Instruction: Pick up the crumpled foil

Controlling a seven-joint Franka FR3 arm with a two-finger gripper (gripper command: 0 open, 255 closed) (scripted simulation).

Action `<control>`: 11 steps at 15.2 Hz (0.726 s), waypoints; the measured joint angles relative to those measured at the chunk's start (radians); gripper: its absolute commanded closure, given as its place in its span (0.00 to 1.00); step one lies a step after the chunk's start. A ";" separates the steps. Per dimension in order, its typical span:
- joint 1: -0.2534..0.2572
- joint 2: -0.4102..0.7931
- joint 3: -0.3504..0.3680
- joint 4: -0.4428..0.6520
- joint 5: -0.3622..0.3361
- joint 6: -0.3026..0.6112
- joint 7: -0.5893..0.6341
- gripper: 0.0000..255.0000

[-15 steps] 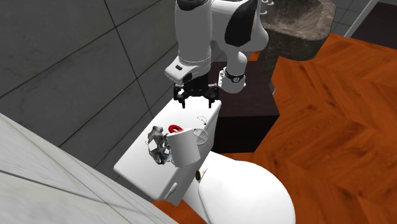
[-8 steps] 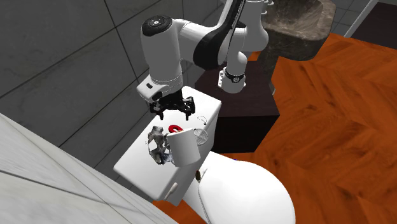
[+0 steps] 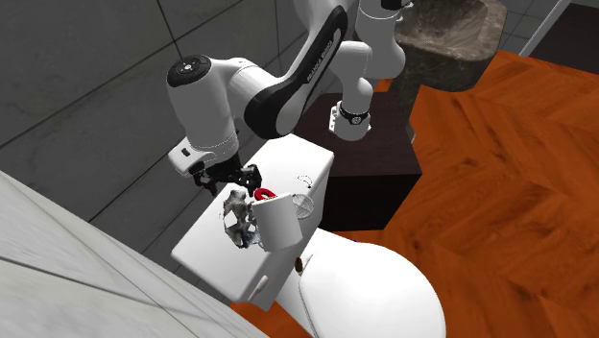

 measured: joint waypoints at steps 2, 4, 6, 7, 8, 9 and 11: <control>-0.005 0.017 0.002 -0.003 0.011 0.017 -0.010 0.00; -0.008 0.029 0.004 -0.015 0.021 0.038 -0.018 0.00; -0.011 0.042 0.008 -0.030 0.031 0.064 -0.026 0.00; -0.011 0.044 0.008 -0.036 0.033 0.071 -0.027 0.00; -0.011 0.046 0.009 -0.039 0.035 0.076 -0.028 1.00; -0.011 0.046 0.009 -0.041 0.035 0.078 -0.029 1.00; -0.012 0.046 0.009 -0.041 0.036 0.080 -0.030 1.00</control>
